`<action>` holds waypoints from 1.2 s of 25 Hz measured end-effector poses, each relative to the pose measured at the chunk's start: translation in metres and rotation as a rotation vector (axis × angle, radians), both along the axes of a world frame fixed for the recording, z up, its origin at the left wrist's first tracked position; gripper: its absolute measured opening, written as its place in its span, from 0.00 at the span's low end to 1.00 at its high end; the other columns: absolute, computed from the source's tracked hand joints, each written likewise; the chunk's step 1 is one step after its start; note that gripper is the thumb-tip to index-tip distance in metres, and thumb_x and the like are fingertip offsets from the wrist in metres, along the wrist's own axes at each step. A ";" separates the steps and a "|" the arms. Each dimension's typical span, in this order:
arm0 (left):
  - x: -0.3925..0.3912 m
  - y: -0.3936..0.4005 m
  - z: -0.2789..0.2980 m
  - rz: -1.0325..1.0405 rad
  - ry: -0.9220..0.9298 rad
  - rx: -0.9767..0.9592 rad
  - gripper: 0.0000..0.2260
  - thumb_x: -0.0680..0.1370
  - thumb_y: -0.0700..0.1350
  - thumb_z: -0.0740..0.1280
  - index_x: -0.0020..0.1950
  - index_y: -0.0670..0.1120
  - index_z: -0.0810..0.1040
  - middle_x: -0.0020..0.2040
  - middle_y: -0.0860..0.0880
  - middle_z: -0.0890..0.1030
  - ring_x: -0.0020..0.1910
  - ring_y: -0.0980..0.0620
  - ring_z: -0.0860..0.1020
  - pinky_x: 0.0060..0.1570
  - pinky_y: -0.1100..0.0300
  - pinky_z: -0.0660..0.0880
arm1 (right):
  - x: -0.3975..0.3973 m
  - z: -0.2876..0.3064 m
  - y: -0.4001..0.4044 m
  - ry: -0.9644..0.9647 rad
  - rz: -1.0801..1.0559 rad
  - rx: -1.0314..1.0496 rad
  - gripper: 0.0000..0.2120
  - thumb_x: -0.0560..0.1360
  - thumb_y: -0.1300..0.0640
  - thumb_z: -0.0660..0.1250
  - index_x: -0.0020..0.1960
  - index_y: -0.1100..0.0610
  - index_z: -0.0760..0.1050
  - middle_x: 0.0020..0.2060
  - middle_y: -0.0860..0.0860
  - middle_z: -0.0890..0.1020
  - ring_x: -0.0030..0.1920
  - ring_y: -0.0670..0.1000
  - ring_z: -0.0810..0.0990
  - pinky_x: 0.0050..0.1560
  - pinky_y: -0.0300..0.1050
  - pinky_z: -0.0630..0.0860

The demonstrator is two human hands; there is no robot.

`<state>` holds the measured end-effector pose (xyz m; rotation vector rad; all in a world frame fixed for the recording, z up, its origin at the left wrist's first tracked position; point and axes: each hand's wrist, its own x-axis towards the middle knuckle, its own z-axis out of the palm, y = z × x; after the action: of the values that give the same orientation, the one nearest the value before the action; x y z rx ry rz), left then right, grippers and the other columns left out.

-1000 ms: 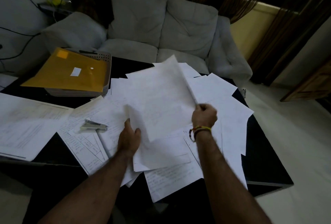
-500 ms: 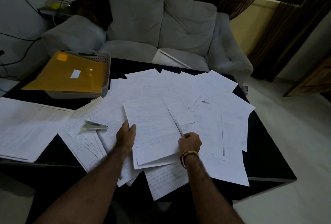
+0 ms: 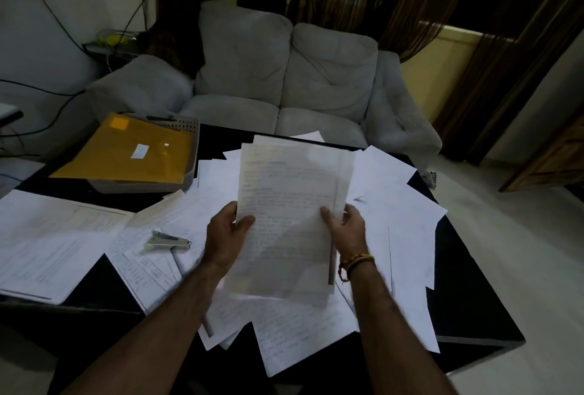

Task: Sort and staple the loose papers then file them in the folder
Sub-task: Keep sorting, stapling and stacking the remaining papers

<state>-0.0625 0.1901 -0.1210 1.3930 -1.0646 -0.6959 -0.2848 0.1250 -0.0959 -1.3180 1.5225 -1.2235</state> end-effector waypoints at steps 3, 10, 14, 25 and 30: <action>-0.005 -0.007 0.031 0.031 -0.098 -0.127 0.07 0.78 0.44 0.67 0.56 0.46 0.75 0.52 0.54 0.82 0.51 0.52 0.81 0.46 0.63 0.79 | 0.011 0.029 -0.004 -0.077 -0.085 -0.327 0.09 0.75 0.56 0.70 0.42 0.60 0.73 0.36 0.55 0.80 0.36 0.52 0.77 0.38 0.52 0.76; -0.012 -0.019 0.075 0.177 -0.408 -0.366 0.32 0.81 0.50 0.64 0.78 0.57 0.48 0.68 0.47 0.70 0.56 0.55 0.76 0.46 0.61 0.79 | 0.036 0.041 0.034 0.174 -0.087 -0.597 0.24 0.78 0.57 0.67 0.71 0.57 0.64 0.59 0.52 0.78 0.54 0.44 0.77 0.51 0.28 0.76; -0.016 -0.030 0.090 0.311 -0.574 -0.430 0.19 0.82 0.49 0.60 0.73 0.51 0.66 0.58 0.46 0.74 0.48 0.54 0.76 0.40 0.59 0.80 | 0.043 0.083 0.012 0.437 -0.180 -0.856 0.21 0.79 0.58 0.65 0.71 0.56 0.68 0.60 0.53 0.75 0.55 0.41 0.71 0.48 0.27 0.73; -0.053 -0.005 0.046 0.382 -0.157 -0.255 0.12 0.79 0.47 0.66 0.57 0.39 0.75 0.50 0.43 0.82 0.48 0.46 0.80 0.36 0.76 0.68 | 0.046 0.032 0.027 0.048 -0.174 -0.612 0.10 0.74 0.55 0.72 0.46 0.63 0.79 0.37 0.55 0.82 0.38 0.50 0.80 0.38 0.45 0.77; -0.078 -0.001 0.037 0.408 -0.112 -0.253 0.13 0.80 0.44 0.65 0.58 0.36 0.73 0.53 0.39 0.81 0.50 0.50 0.78 0.41 0.75 0.71 | 0.049 0.006 0.031 0.105 -0.234 -0.565 0.07 0.77 0.57 0.69 0.46 0.62 0.79 0.40 0.58 0.82 0.42 0.57 0.81 0.41 0.53 0.79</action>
<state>-0.1401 0.1886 -0.0838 1.3804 -0.8807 -0.1813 -0.2359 0.1558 -0.0898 -1.6068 1.4906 -1.8548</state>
